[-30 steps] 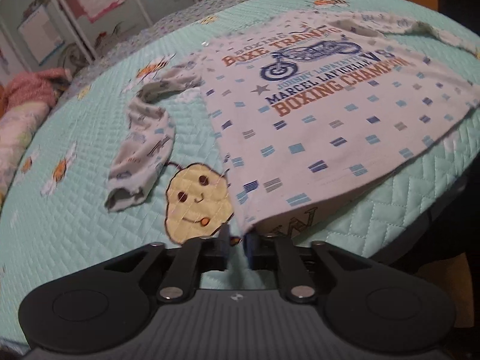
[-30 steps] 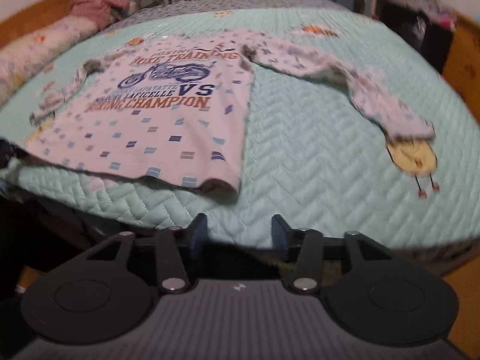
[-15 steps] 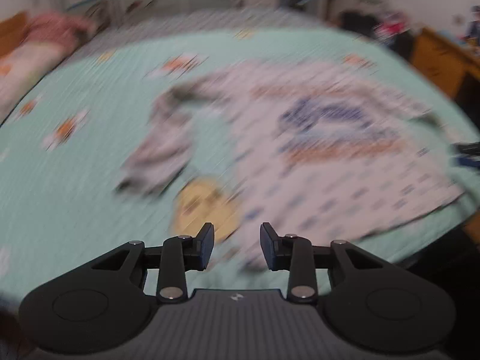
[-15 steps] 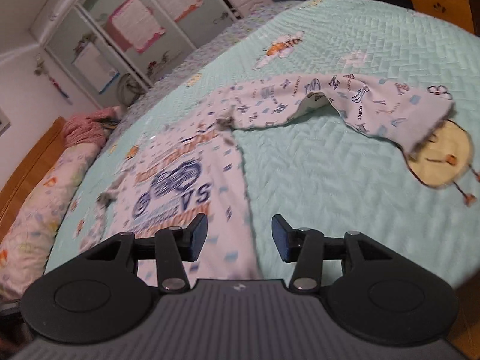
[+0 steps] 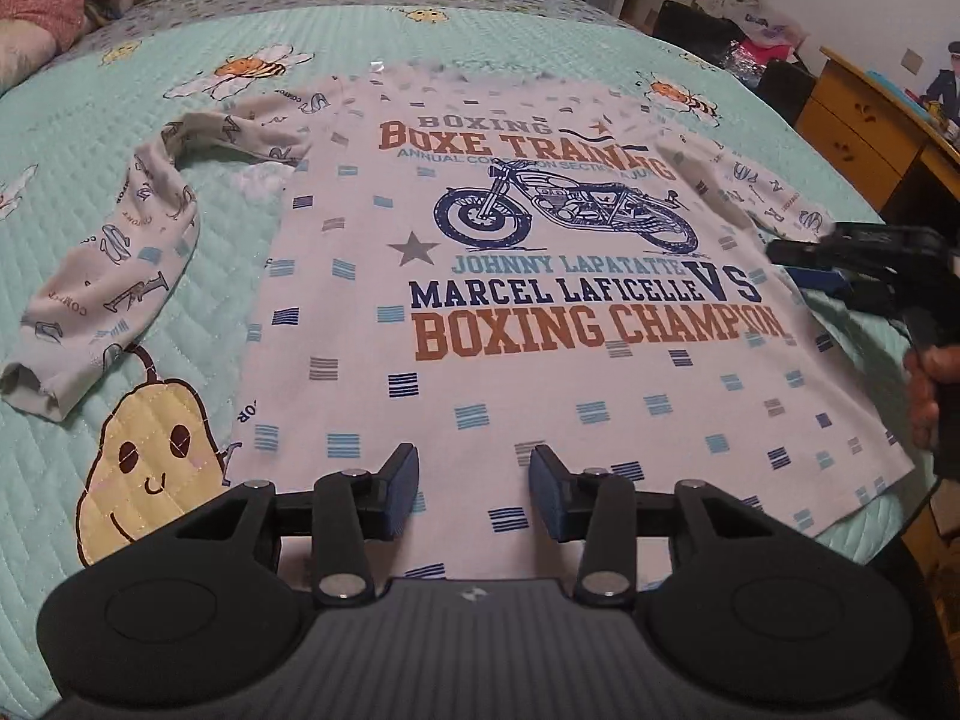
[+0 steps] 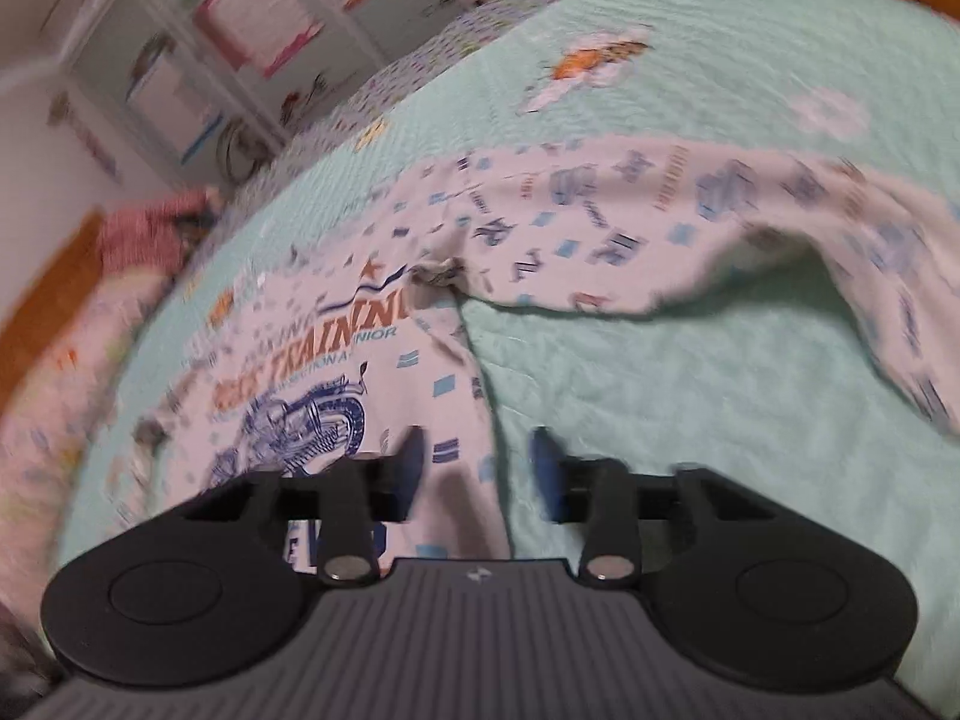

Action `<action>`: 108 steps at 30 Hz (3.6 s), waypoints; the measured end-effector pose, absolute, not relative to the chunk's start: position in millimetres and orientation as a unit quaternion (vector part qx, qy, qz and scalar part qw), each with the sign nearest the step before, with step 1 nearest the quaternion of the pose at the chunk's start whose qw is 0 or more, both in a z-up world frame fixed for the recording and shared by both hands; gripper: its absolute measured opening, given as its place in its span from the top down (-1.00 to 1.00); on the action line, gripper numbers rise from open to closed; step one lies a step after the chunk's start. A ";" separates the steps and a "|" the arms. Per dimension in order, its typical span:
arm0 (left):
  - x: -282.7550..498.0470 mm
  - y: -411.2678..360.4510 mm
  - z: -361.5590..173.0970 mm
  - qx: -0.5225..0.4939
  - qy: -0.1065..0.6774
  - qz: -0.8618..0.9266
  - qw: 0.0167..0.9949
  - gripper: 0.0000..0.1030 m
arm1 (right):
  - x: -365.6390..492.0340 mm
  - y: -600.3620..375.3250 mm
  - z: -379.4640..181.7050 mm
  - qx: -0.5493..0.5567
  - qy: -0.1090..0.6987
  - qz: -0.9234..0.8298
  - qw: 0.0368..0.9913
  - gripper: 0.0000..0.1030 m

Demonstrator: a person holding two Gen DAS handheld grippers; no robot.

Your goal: Fold clothes

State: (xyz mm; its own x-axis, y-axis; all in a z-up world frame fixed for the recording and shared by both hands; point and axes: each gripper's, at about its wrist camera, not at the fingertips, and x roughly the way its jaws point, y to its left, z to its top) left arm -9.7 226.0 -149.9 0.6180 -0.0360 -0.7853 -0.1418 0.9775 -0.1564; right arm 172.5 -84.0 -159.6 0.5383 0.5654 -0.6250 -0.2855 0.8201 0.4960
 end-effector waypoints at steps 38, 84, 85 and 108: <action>-12.9 222.9 -154.5 -0.060 0.431 0.029 0.900 0.02 | 81.0 -135.9 -165.1 0.232 0.471 0.261 0.810 1.00; -75.6 294.8 -152.4 -0.177 0.418 0.068 0.888 -0.05 | 22.7 -94.7 -157.4 0.224 0.492 0.207 0.815 0.56; -77.9 296.2 -152.5 -0.179 0.413 0.065 0.891 -0.06 | 19.4 -94.6 -158.9 0.227 0.490 0.208 0.816 0.55; -29.5 303.9 -132.8 -0.254 0.362 -0.001 0.897 -0.24 | 80.6 35.5 -100.1 0.213 0.456 0.340 0.795 0.37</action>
State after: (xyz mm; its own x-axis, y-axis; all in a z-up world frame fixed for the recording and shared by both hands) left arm -29.5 303.9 -132.8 0.7381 -0.1854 -0.6487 -0.1826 0.8707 -0.4566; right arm 80.6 35.5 -100.1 0.3532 0.7342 -0.5799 -0.3465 0.6784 0.6479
